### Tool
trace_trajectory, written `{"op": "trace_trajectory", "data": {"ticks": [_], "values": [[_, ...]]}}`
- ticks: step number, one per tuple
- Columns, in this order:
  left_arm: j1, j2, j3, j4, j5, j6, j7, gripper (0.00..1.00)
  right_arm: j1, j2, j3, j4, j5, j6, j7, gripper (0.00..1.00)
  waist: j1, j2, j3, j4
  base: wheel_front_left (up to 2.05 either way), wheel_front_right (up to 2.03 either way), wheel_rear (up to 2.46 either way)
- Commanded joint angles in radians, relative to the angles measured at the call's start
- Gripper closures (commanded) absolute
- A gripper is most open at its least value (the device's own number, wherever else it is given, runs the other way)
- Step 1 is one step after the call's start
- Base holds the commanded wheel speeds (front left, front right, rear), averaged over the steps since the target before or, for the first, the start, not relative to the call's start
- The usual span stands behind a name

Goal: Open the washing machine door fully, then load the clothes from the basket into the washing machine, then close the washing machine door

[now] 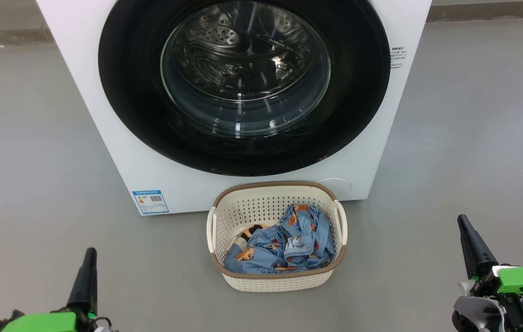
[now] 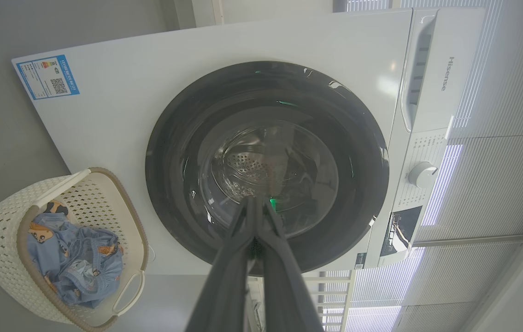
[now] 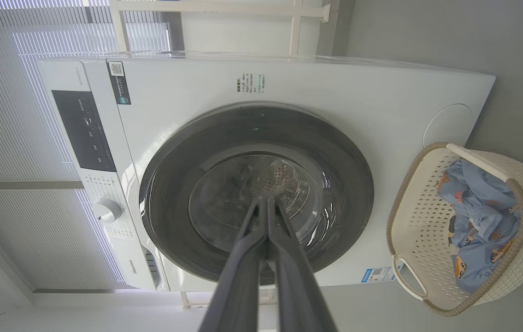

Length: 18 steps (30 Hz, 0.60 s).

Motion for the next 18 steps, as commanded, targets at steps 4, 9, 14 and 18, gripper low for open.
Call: {"op": "trace_trajectory", "data": {"ticks": [4,9,14,18], "values": [[-0.016,0.009,0.032,-0.02,-0.005,-0.007,0.0,1.0,-0.025,-0.004,0.021,-0.024,-0.009,0.006,0.009,1.0,0.0,0.0,0.0,0.0,0.0,0.0,0.0],[-0.016,0.009,0.032,-0.02,-0.005,-0.007,0.0,1.0,-0.025,-0.004,0.021,-0.024,-0.009,0.006,0.009,1.0,0.0,0.0,0.0,0.0,0.0,0.0,0.0],[0.009,-0.004,-0.006,0.032,-0.001,0.002,-0.001,0.0,0.006,0.013,0.0,0.035,-0.004,0.0,-0.002,0.0,0.0,0.0,0.0,0.0,0.0,0.0,0.0],[0.001,-0.004,-0.01,0.028,-0.013,0.002,-0.01,0.0,-0.002,0.013,0.005,0.028,0.0,0.0,-0.01,0.0,0.0011,0.0,0.0,0.001,0.0,0.0,0.0]]}}
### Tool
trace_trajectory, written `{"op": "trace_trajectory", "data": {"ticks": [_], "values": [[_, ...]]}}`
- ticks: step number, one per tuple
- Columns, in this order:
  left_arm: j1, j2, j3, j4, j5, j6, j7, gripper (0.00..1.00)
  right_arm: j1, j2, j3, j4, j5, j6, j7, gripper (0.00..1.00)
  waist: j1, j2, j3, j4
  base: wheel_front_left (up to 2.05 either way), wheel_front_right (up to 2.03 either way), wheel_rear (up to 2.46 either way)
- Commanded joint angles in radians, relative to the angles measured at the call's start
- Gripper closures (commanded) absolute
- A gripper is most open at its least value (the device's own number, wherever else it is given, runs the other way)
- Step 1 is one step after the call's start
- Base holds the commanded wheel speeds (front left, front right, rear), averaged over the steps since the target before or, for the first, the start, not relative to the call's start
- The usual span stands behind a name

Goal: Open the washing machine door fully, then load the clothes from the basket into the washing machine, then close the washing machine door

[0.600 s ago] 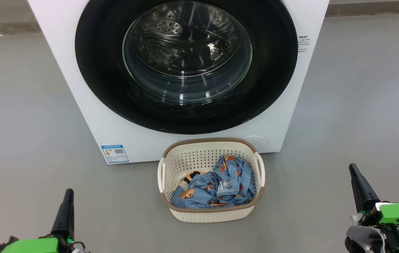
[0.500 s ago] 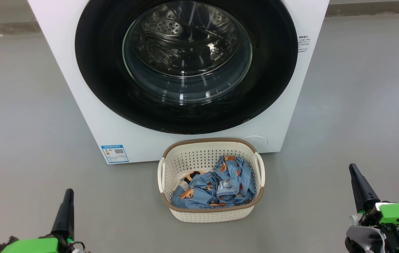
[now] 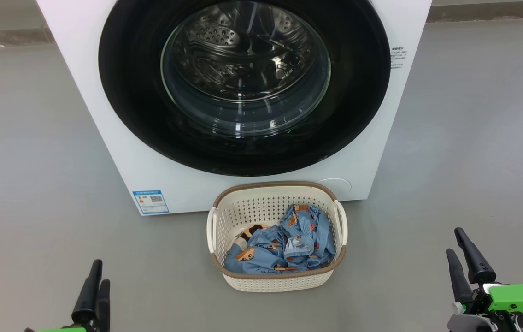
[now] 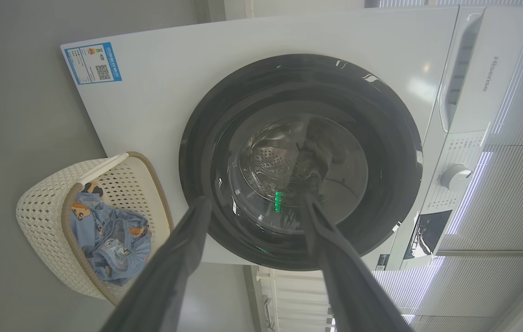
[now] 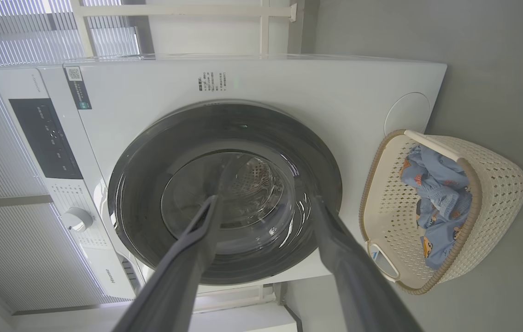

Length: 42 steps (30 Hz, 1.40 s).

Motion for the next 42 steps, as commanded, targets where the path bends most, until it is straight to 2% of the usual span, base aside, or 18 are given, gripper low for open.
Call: {"op": "trace_trajectory", "data": {"ticks": [1,6,23,34,42], "values": [[-0.037,0.007,0.001,-0.027,-0.017,0.0,-0.011,0.0,-0.039,-0.012,0.006,-0.03,0.005,0.0,-0.01,0.0,0.0015,0.0,-0.001,0.0,0.0,0.0,0.0],[-0.045,0.008,-0.006,-0.033,-0.028,0.0,-0.025,0.0,-0.048,-0.012,0.016,-0.037,0.009,0.001,-0.019,0.0,0.0001,0.0,-0.001,0.001,0.0,0.0,0.0],[-0.078,0.022,-0.048,-0.051,0.007,-0.002,-0.078,0.0,-0.073,-0.019,0.05,-0.104,-0.018,0.002,-0.046,0.0,0.0,0.0,0.003,0.001,0.0,0.0,0.0],[-0.1,0.037,-0.086,-0.06,0.097,-0.003,-0.114,0.0,-0.093,-0.048,0.101,-0.133,-0.067,0.002,-0.095,0.0,-0.0001,0.0,0.005,-0.001,0.0,0.0,0.0],[-0.111,0.04,-0.095,-0.061,0.219,-0.003,-0.139,0.0,-0.113,-0.09,0.164,-0.139,-0.143,0.002,-0.131,0.0,-0.0001,0.0,0.005,-0.002,0.0,0.0,0.0]]}}
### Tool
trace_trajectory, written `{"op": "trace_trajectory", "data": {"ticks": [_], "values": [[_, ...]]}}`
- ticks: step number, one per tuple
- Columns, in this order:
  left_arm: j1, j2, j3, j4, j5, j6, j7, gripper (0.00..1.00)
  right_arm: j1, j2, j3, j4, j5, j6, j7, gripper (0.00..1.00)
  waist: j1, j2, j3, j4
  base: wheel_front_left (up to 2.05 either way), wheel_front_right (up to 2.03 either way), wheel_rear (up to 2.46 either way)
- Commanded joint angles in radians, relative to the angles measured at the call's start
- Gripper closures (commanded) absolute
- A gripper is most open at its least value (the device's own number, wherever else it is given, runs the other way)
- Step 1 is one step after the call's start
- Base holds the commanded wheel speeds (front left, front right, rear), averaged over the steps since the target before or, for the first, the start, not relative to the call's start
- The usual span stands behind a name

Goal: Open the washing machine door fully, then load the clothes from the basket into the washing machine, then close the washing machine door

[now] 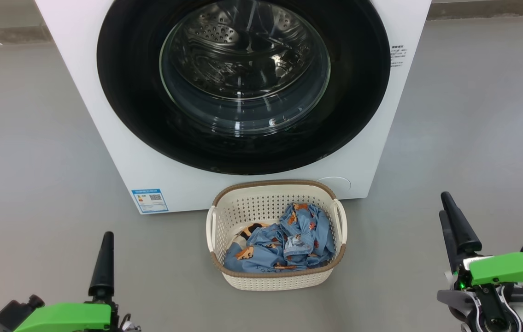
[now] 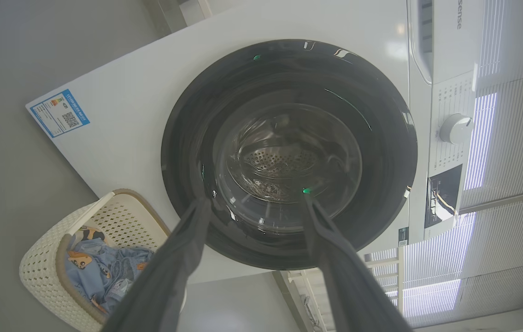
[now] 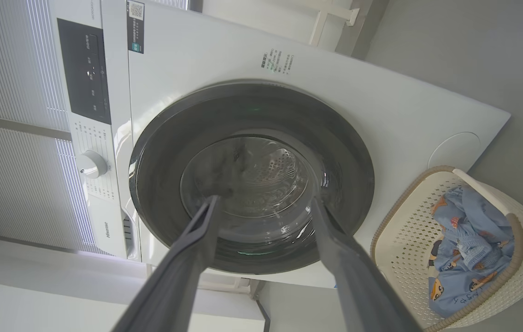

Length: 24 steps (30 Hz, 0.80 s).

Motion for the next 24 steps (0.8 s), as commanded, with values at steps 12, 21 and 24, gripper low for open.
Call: {"op": "trace_trajectory", "data": {"ticks": [12,21,24], "values": [[-0.055,0.016,-0.014,-0.027,0.233,0.005,-0.042,0.0,-0.078,-0.037,0.049,-0.013,-0.185,0.003,-0.043,0.0,-0.0001,-0.0001,-0.001,-0.001,0.0,0.0,0.0],[-0.064,0.009,-0.021,-0.02,0.377,0.014,-0.07,0.0,-0.098,-0.043,0.072,0.022,-0.351,0.003,-0.069,0.0,-0.0001,-0.0001,-0.001,0.0,0.0,0.0,0.0],[-0.072,0.018,-0.033,-0.017,0.454,0.028,-0.079,0.0,-0.107,-0.042,0.077,0.033,-0.409,0.004,-0.078,0.0,-0.0001,-0.0001,-0.001,0.001,0.0,0.0,0.0]]}}
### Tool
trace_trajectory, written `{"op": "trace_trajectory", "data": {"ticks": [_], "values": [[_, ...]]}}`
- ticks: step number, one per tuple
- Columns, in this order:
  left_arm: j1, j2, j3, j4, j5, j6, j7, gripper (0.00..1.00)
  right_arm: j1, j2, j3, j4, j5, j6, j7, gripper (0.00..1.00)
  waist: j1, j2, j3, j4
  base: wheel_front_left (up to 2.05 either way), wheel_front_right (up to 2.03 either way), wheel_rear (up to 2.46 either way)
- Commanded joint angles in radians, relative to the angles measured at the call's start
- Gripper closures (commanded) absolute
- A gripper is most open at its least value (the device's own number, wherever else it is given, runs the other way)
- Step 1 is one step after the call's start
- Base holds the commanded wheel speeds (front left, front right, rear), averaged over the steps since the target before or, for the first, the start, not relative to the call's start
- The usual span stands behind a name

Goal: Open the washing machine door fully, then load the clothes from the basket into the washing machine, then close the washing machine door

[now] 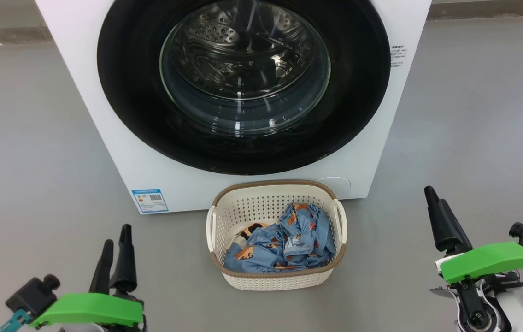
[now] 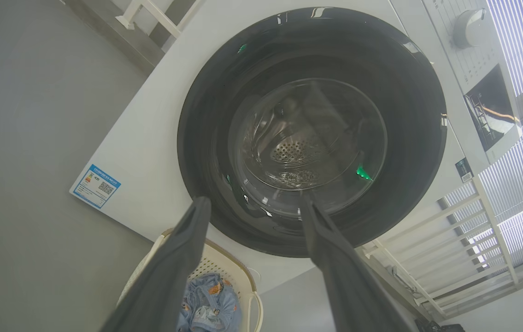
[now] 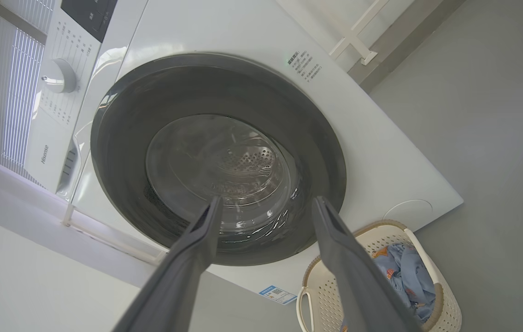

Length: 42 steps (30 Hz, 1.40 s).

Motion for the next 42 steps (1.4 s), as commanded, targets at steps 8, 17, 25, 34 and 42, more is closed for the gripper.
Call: {"op": "trace_trajectory", "data": {"ticks": [8,17,25,34,42], "values": [[-0.059,0.019,-0.009,-0.017,0.162,0.022,-0.033,0.0,-0.072,-0.018,0.03,-0.017,-0.145,0.004,-0.034,0.0,-0.0001,-0.0001,-0.001,0.001,0.0,0.0,0.0],[-0.064,0.016,-0.01,-0.002,0.26,0.027,-0.06,0.0,-0.085,-0.024,0.054,-0.003,-0.269,0.004,-0.06,0.0,-0.0001,-0.0001,-0.004,0.0,0.0,0.0,0.0],[-0.074,0.017,-0.025,0.026,0.356,0.034,-0.084,0.0,-0.103,-0.034,0.076,0.034,-0.372,0.005,-0.083,0.0,-0.0001,-0.0001,-0.003,0.002,0.0,0.0,0.0],[-0.082,0.016,-0.03,0.037,0.457,0.041,-0.111,0.0,-0.125,-0.035,0.093,0.078,-0.489,0.005,-0.109,0.0,-0.0001,-0.0001,-0.004,0.002,0.0,0.0,0.0],[-0.087,0.014,-0.034,0.043,0.544,0.044,-0.135,0.0,-0.141,-0.039,0.113,0.104,-0.567,0.006,-0.132,0.0,-0.0001,-0.0001,-0.009,0.001,0.0,0.0,0.0]]}}
